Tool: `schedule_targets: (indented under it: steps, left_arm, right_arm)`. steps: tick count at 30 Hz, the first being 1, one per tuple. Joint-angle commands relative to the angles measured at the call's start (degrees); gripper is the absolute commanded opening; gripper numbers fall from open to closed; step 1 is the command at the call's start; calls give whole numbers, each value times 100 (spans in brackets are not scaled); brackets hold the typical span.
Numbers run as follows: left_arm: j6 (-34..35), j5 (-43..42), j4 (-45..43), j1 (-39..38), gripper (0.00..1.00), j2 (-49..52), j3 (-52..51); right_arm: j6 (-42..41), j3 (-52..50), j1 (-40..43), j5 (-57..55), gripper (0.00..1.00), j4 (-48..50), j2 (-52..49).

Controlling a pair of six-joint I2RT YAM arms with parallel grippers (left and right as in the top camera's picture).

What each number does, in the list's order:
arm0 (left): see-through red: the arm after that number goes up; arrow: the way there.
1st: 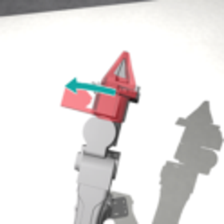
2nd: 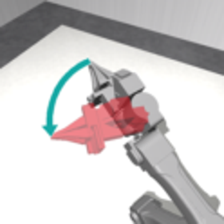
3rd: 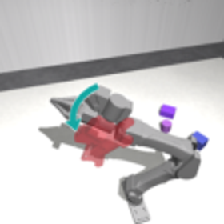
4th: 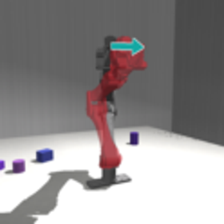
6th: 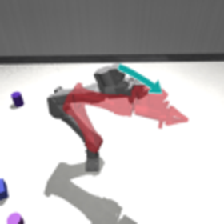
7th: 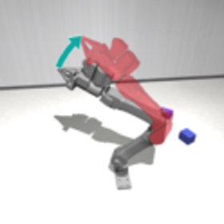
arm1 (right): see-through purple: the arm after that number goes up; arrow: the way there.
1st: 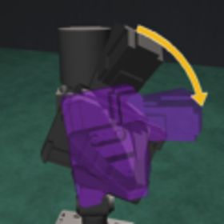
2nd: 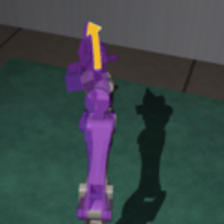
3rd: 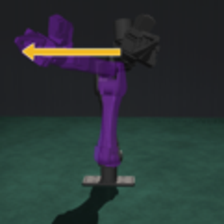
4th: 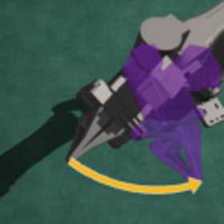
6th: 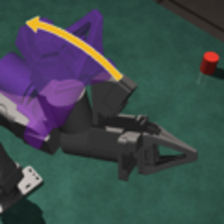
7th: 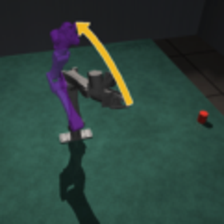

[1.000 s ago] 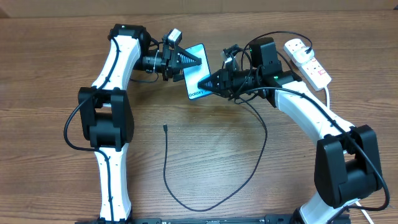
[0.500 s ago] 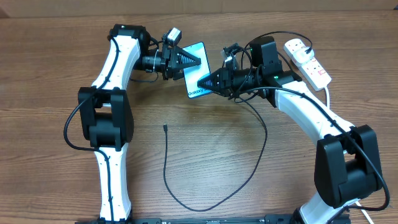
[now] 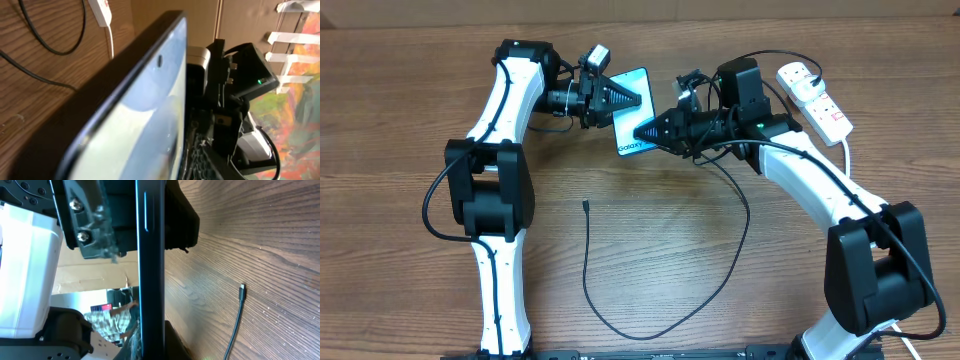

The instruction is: Plug charger to phone and switch on socket

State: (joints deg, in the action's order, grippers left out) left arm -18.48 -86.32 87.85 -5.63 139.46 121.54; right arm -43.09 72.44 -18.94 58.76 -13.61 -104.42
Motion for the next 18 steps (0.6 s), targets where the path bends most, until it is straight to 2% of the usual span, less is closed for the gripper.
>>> schedule_targets:
  steps: [1,7,18]
  left_arm:
    - [-229,-422,-4,-81,32,-61,120]
    - [-227,-422,-2,-81,38,-61,120]
    - [-210,-422,13,-81,24,-61,120]
  right_arm:
    - [-363,68,-179,-271,4,-55,20]
    - [-363,68,-330,-417,4,-61,20]
    - [-365,68,-376,-538,4,-55,20]
